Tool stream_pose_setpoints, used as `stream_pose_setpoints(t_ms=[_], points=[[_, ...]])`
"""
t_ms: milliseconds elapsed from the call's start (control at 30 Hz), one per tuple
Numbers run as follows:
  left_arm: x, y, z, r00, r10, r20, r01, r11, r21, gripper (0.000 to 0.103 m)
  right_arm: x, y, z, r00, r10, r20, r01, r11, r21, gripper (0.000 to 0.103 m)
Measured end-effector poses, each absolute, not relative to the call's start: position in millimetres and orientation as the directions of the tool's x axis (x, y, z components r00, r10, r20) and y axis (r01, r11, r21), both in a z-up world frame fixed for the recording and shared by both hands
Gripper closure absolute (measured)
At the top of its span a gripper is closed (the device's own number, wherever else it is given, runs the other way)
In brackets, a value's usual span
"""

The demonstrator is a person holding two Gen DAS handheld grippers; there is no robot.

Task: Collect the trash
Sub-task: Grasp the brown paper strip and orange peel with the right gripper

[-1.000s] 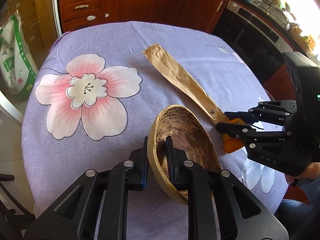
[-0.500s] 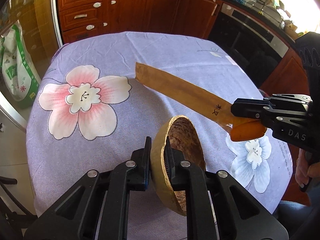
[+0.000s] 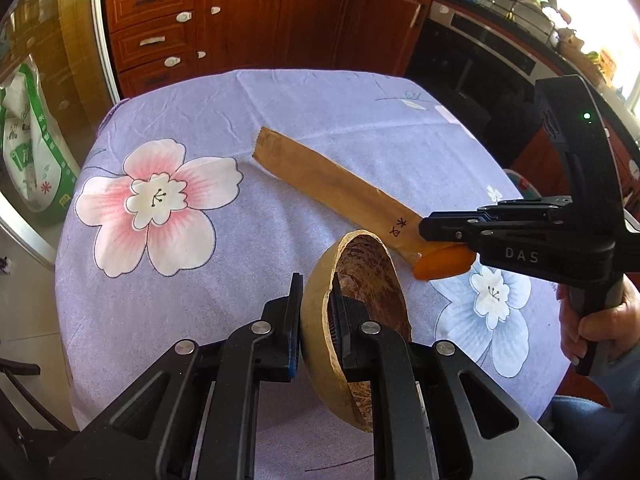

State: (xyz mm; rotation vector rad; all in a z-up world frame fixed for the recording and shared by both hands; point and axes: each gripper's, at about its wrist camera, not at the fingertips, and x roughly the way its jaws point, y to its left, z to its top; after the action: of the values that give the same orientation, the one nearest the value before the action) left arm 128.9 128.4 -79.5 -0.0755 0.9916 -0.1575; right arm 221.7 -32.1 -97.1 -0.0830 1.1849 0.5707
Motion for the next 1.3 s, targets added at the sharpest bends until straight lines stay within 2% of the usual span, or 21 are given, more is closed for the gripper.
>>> stream_pose_setpoints(t_ms=[300,367,433,467,500,533,700,867,1000,1167,1200,1300], points=[[135,133,-96,0.506,-0.190,-0.842,0.103,0.982,-0.160,0.090,215,-45,-104,0.238,0.353,-0.905,-0.471,0.857,0.210,0.072],[136,134,-97,0.504,-0.197,-0.841,0.105,0.980,-0.167,0.090,208,-43,-105,0.222,0.353,-0.909,-0.489,0.847,0.210,0.063],[136,134,-97,0.505,-0.199,-0.840,0.104,0.980,-0.169,0.090,202,-40,-106,0.218,0.347,-0.912,-0.508,0.838,0.197,0.064],[136,134,-97,0.507,-0.196,-0.840,0.103,0.981,-0.167,0.090,199,-39,-107,0.223,0.341,-0.913,-0.515,0.837,0.186,0.068],[136,134,-96,0.512,-0.190,-0.838,0.100,0.982,-0.161,0.090,197,-37,-106,0.235,0.332,-0.914,-0.522,0.836,0.170,0.077],[136,135,-95,0.519,-0.180,-0.836,0.095,0.984,-0.153,0.090,194,-35,-104,0.247,0.322,-0.914,-0.529,0.835,0.151,0.092],[139,147,-89,0.539,-0.184,-0.822,0.068,0.982,-0.176,0.090,189,-40,-85,0.299,0.287,-0.910,-0.519,0.849,0.097,0.093],[148,151,-90,0.536,-0.204,-0.819,0.067,0.978,-0.199,0.090,216,-38,-70,0.310,0.335,-0.890,-0.495,0.856,0.150,0.093],[149,150,-89,0.537,-0.213,-0.816,0.078,0.976,-0.203,0.090,244,-16,-83,0.279,0.372,-0.885,-0.491,0.847,0.202,0.093],[151,158,-95,0.526,-0.219,-0.822,0.071,0.974,-0.214,0.090,253,5,-105,0.239,0.366,-0.899,-0.516,0.832,0.202,0.090],[151,159,-97,0.521,-0.220,-0.825,0.069,0.974,-0.216,0.090,253,6,-106,0.249,0.357,-0.900,-0.520,0.833,0.186,0.088],[153,161,-101,0.516,-0.229,-0.826,0.066,0.971,-0.228,0.090,256,5,-106,0.268,0.340,-0.901,-0.519,0.839,0.162,0.072]])
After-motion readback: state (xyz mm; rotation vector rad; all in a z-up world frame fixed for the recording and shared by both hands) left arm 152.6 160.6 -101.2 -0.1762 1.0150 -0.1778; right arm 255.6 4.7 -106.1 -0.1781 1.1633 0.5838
